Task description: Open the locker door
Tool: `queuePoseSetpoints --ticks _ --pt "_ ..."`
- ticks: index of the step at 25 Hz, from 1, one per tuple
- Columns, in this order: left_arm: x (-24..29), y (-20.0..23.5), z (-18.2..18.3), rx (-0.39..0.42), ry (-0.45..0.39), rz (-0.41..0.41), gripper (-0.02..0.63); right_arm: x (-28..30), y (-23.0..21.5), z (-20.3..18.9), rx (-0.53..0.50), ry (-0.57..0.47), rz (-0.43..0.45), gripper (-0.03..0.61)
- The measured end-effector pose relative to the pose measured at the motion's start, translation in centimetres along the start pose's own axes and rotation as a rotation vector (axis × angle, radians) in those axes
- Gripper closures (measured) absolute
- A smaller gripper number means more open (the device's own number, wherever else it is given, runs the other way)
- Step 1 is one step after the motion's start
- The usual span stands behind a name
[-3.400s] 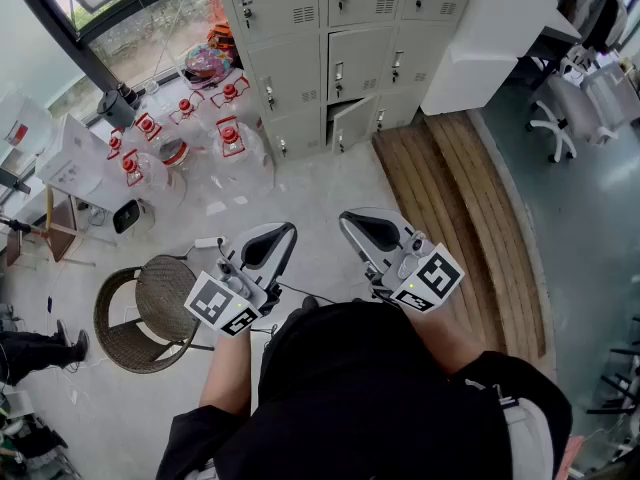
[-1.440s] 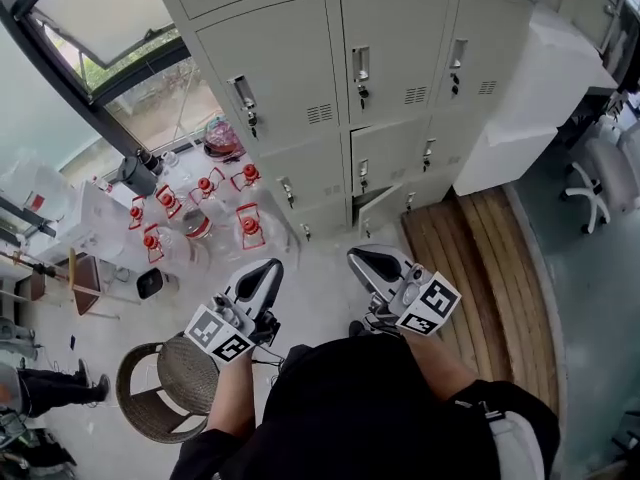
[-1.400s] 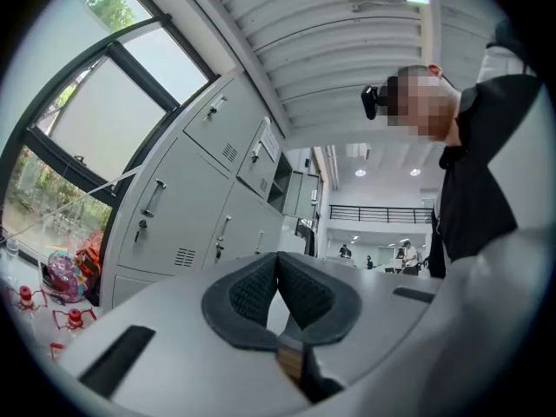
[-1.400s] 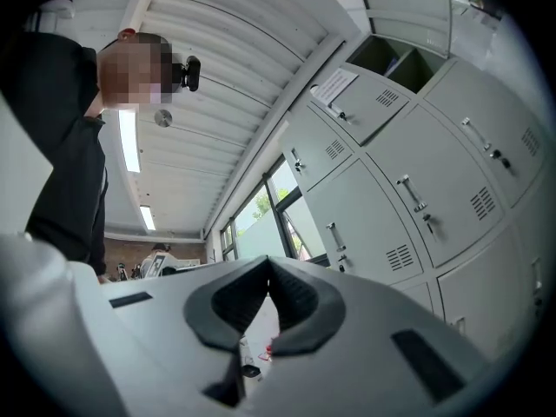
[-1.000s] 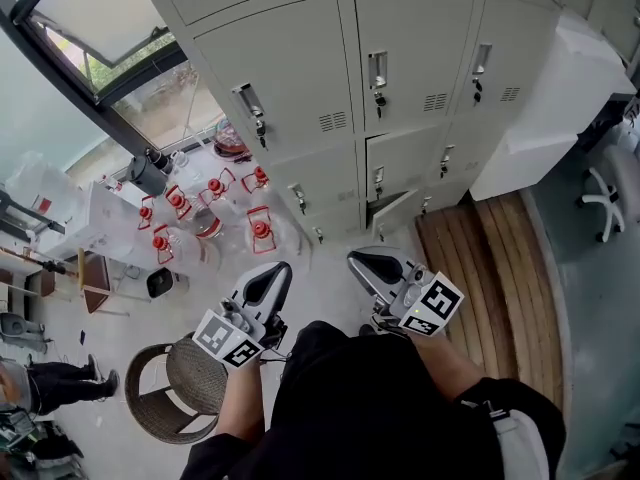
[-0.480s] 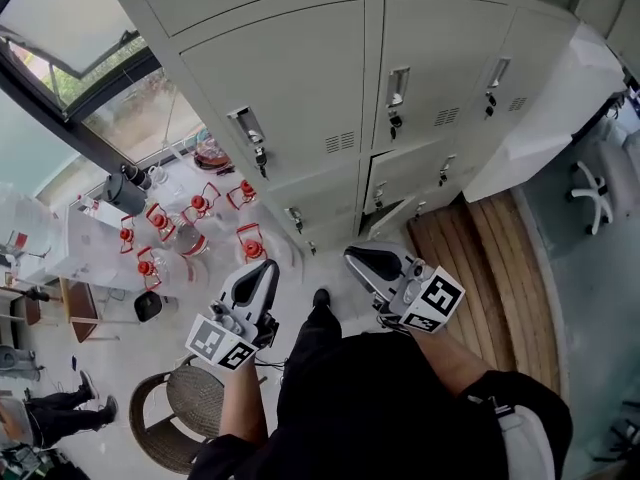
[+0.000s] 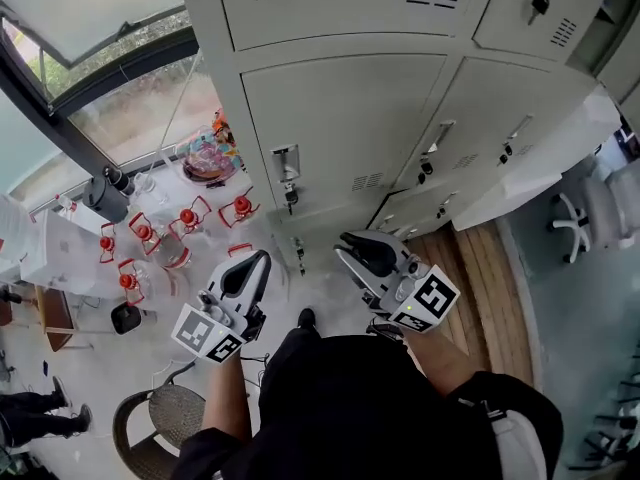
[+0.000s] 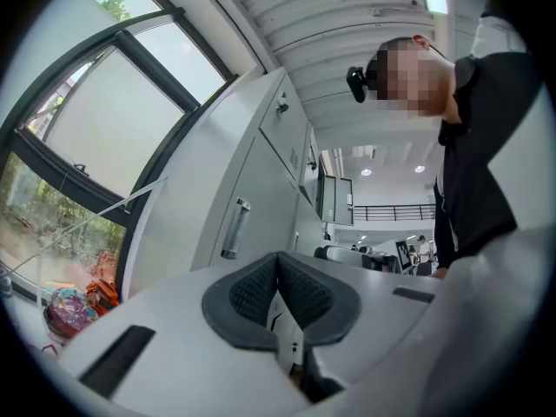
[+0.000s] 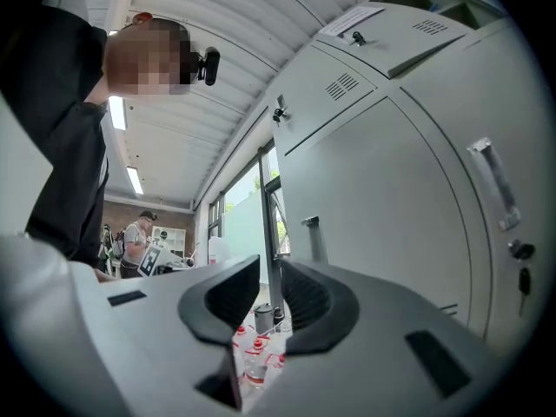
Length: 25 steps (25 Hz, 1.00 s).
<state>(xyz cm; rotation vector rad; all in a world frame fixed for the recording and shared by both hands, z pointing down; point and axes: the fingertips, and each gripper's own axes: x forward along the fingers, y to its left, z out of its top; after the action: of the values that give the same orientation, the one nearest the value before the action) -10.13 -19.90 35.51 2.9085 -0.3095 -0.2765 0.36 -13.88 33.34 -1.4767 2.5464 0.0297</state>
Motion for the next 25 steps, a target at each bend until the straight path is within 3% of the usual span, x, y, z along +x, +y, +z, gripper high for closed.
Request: queuePoseSetpoints --ticks 12,25 --pt "1.5 6.8 0.6 -0.01 -0.007 -0.046 0.598 7.3 -3.4 1.2 -0.102 0.021 -0.039 0.5" --pt "2.5 9.3 0.6 -0.001 -0.025 -0.083 0.598 10.5 -5.1 1.2 -0.121 0.054 -0.055 0.488"
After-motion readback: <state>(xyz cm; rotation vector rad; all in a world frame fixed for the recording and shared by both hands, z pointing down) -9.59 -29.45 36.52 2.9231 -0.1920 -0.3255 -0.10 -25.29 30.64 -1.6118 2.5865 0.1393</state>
